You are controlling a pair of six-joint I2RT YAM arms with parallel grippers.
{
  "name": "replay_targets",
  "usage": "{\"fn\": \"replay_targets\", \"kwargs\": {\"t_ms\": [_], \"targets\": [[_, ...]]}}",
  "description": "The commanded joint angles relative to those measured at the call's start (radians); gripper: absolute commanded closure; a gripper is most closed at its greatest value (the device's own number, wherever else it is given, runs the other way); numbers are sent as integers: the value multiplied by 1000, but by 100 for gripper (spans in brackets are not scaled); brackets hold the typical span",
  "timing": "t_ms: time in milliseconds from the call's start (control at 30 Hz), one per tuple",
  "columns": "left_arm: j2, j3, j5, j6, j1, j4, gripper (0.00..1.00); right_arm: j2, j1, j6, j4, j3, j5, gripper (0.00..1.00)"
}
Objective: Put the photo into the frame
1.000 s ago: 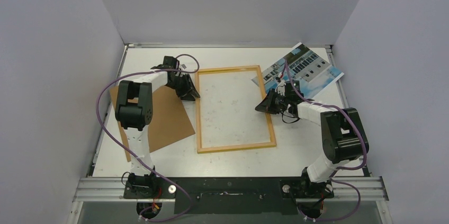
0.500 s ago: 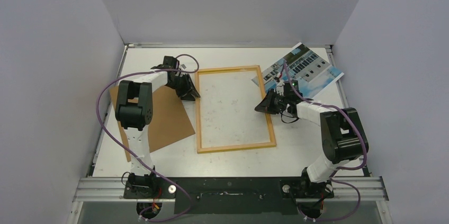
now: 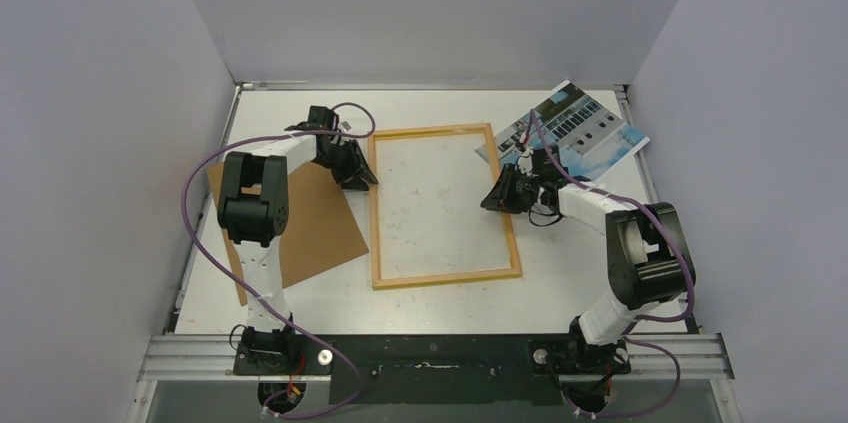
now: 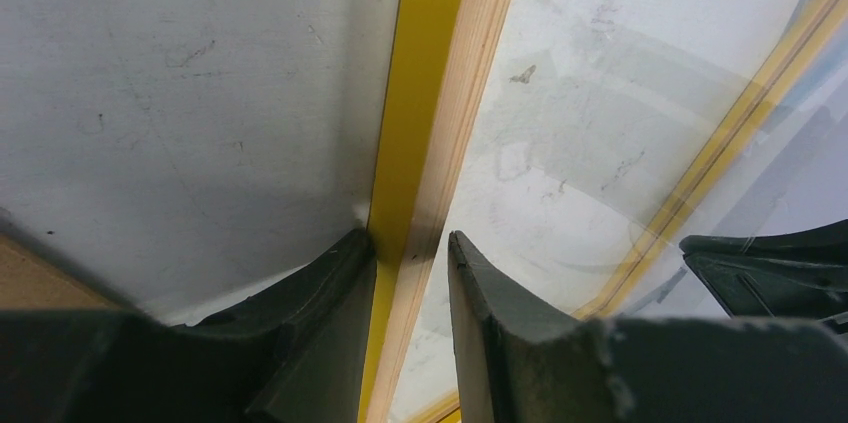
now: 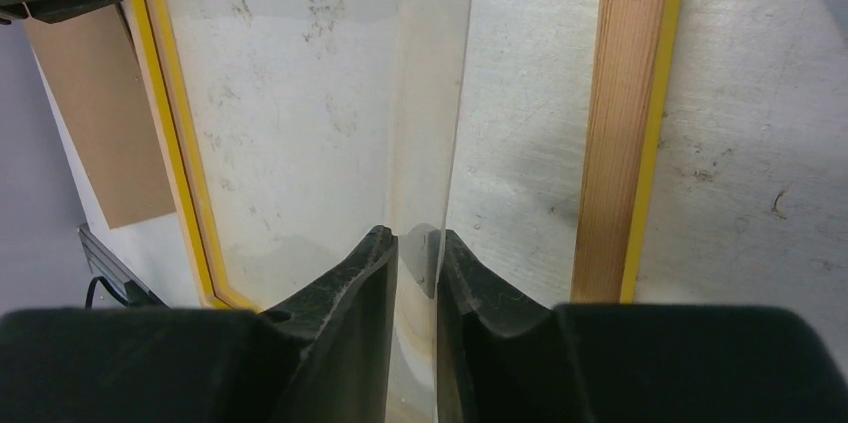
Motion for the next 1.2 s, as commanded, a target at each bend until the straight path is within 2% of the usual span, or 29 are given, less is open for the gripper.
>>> {"fn": "replay_targets", "kwargs": {"t_ms": [0, 133, 200, 633, 800, 933, 1167], "targets": [[16, -25, -81, 8, -20, 0, 68, -30, 18, -29, -49, 49, 12, 78], [16, -23, -79, 6, -20, -5, 68, -33, 17, -9, -98, 87, 27, 55], [13, -24, -74, 4, -21, -7, 68, -28, 17, -9, -133, 109, 35, 50], [8, -21, -76, 9, -20, -16, 68, -23, 16, -81, -336, 208, 143, 42], [8, -19, -78, 10, -19, -15, 68, -39, 15, -106, -392, 236, 188, 42], [9, -19, -84, 9, -19, -17, 68, -56, 17, -119, -442, 262, 288, 45], [2, -14, -79, 2, -12, -20, 67, -63, 17, -146, -442, 241, 385, 44]]}}
